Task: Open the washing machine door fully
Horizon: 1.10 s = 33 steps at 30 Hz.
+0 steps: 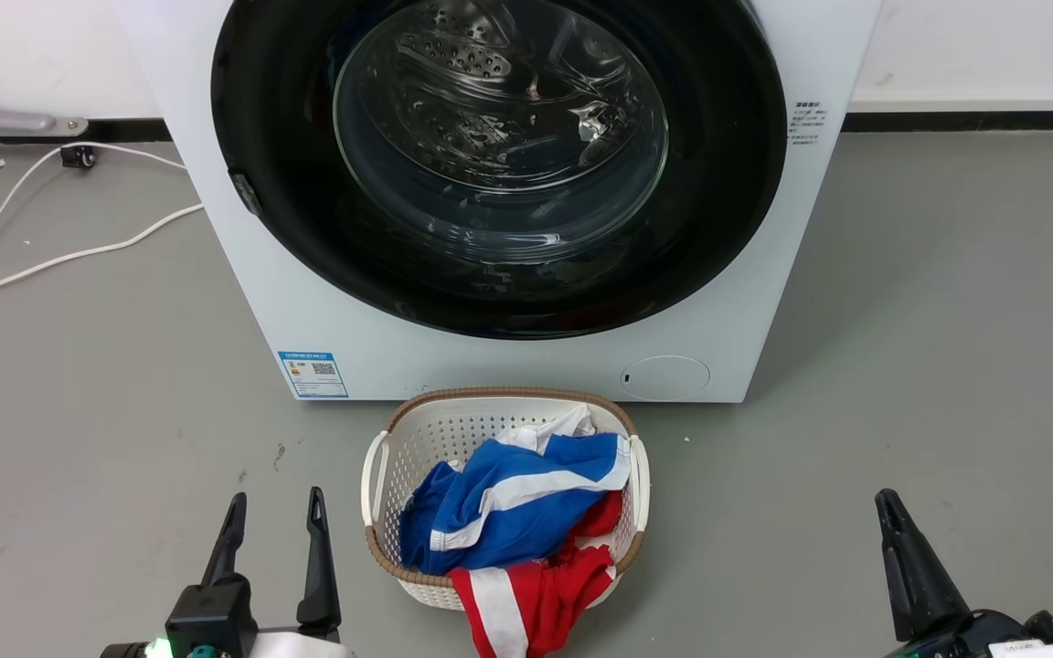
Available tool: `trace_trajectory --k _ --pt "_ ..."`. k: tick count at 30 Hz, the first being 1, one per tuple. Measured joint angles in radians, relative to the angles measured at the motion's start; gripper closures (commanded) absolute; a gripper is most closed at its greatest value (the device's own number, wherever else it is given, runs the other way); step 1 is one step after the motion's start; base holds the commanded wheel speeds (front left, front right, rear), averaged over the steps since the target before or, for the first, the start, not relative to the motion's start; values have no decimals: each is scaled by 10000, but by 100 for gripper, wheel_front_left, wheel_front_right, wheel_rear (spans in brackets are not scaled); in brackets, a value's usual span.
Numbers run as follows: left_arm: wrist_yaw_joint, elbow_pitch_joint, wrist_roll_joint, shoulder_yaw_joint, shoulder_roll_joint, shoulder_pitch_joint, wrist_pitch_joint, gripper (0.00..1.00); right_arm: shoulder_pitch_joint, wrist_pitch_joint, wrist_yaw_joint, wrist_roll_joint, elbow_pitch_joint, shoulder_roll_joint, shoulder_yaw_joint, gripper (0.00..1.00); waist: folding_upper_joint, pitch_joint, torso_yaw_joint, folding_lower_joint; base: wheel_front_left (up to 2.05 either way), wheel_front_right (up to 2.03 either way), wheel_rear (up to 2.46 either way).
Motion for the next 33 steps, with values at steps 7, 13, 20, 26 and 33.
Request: trace_trajectory --k 7,13,20,26,33 --pt "86 -98 188 -44 0 -27 0 0 -319 -111 0 -228 341 2 -537 100 0 148 59 0 0 0 0" --pt "98 -232 341 -82 0 -249 0 0 -1552 -44 0 -631 895 -21 -1714 100 0 474 128 0 0 0 0" --pt "128 -449 525 -134 -2 -705 0 0 -3863 272 2 -844 2105 -748 -3319 100 0 1156 312 0 0 0 0" --pt "132 -696 616 -215 -2 -1272 0 0 -5988 564 0 -1074 3335 -1707 -3958 100 0 2000 527 0 0 0 0" --pt "207 -953 614 -435 -2 -1960 0 0 -8415 1164 0 -1346 4410 -2876 -3935 100 0 3131 821 1 0 0 0"
